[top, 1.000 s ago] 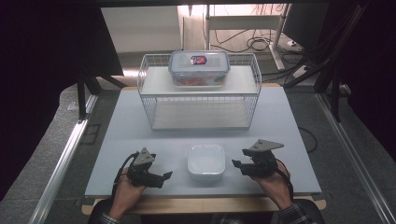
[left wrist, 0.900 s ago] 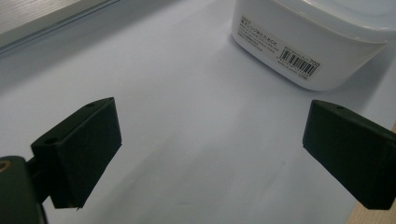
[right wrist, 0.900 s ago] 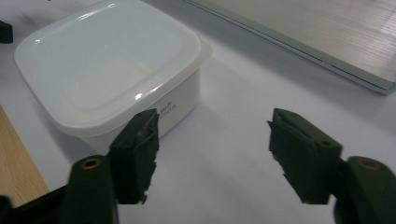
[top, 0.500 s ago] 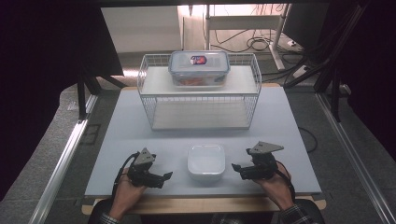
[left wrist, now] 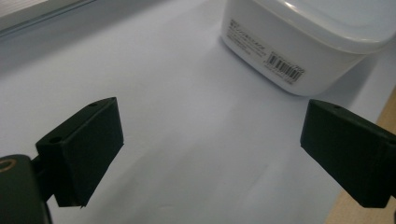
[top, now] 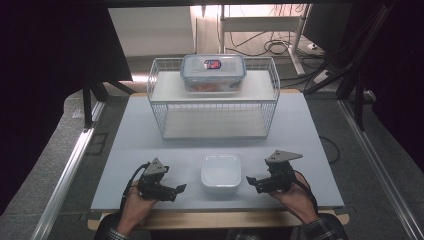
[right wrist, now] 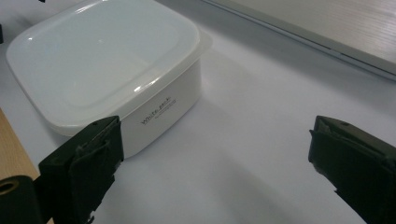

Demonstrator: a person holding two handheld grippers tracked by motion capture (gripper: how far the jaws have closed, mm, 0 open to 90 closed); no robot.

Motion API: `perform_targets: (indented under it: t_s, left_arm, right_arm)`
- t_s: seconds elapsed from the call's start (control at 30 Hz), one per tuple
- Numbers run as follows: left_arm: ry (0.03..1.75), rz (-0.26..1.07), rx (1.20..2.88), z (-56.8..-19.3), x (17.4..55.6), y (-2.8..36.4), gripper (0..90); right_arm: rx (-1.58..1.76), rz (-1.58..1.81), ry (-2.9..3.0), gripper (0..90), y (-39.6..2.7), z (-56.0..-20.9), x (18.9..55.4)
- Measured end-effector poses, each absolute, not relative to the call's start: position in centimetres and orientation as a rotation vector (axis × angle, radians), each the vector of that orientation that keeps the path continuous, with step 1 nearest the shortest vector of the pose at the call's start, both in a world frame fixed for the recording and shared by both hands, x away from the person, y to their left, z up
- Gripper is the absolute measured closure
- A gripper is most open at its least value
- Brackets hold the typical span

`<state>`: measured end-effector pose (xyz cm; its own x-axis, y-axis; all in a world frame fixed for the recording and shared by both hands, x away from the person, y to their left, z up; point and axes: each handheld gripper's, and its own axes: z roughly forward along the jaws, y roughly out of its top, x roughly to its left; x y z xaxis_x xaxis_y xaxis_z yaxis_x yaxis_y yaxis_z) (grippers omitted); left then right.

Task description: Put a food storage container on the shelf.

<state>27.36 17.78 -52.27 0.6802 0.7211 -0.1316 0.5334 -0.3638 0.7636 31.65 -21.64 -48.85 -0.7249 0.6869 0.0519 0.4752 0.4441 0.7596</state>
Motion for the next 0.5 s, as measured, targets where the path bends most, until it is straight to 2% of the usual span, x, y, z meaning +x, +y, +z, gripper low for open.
perform_targets:
  t_s: [0.2,0.3,0.33,0.5]
  left_arm:
    - [0.95,0.23,2.043,-51.4,27.7,17.2,4.3]
    - [0.934,0.244,2.051,-50.7,27.9,16.7,9.1]
    - [0.927,0.275,2.069,-50.2,28.0,16.2,12.3]
    - [0.927,0.28,2.074,-49.6,28.5,15.4,19.9]
  right_arm:
    - [1.017,1.143,2.444,5.3,-21.5,-47.9,31.6]
    - [1.026,1.122,2.463,8.1,-21.2,-47.6,31.6]
    - [1.03,1.108,2.47,13.1,-21.0,-47.4,31.5]
    - [1.009,1.122,2.466,21.0,-20.7,-46.9,31.5]
